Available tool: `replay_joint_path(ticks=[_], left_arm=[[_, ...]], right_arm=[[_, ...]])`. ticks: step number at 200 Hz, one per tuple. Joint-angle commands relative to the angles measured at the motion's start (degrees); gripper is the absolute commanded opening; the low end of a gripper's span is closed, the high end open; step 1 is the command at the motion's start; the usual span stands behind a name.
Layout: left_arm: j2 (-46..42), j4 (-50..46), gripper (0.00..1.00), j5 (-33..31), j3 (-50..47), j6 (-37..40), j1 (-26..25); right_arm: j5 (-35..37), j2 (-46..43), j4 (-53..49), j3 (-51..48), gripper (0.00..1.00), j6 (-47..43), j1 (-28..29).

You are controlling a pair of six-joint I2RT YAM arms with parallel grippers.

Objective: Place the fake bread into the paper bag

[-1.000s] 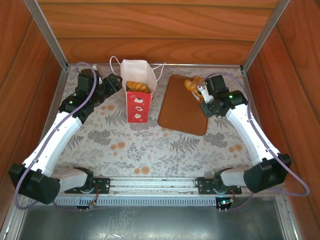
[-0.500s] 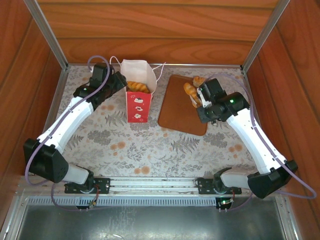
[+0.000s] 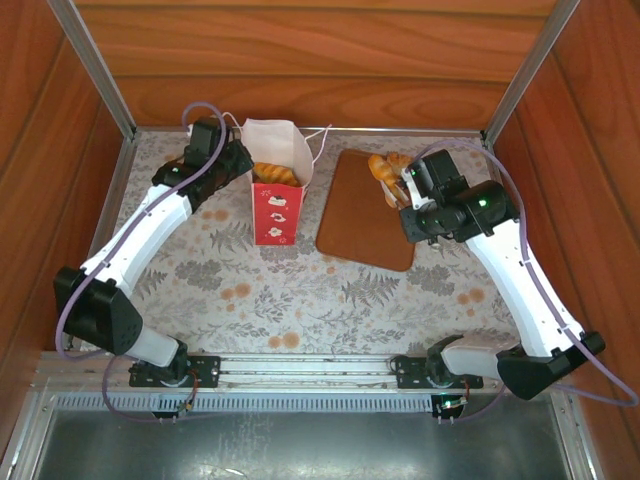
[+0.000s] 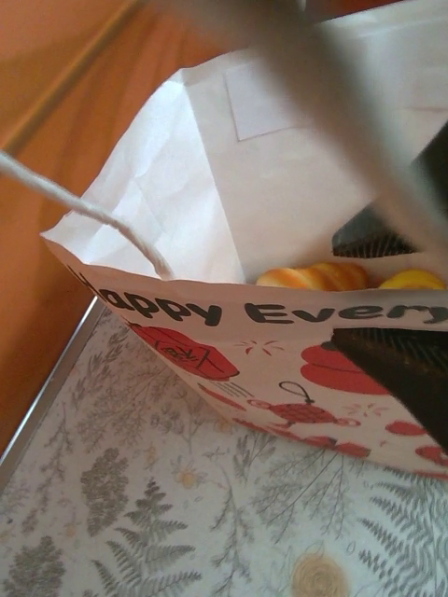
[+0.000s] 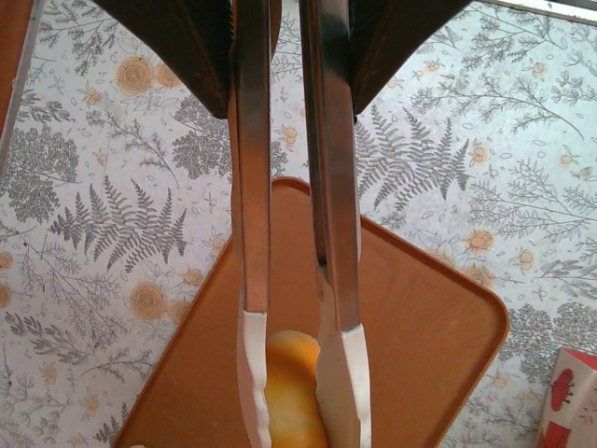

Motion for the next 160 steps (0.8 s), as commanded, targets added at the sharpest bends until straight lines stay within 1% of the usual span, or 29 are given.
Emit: replay_joint_path(ticks=[1, 16, 36, 97, 160], left_arm=[[0.9, -0.6, 0.16, 0.1, 1.7, 1.6, -0.2], [0.8, -0.5, 0.07, 0.1, 1.9, 2.4, -0.2], [0.7, -0.5, 0.01, 0.1, 2.0, 2.8, -0.2], [0.0, -0.5, 0.00, -0.1, 2.1, 3.5, -0.2], [0.0, -0.5, 0.00, -0.5, 2.9, 6.6, -0.2]], right_arm=[[-0.7, -0.9, -0.9, 2.2, 0.31, 1.3, 0.8], [-1.9, -1.6, -0.4, 2.4, 0.31, 1.1, 1.1], [-2.8, -2.4, -0.1, 2.9, 0.31, 1.1, 1.9], [-3.4, -2.1, -2.5, 7.4, 0.31, 3.1, 4.8], [-4.7, -3.5, -2.6, 9.4, 0.31, 3.1, 6.2]])
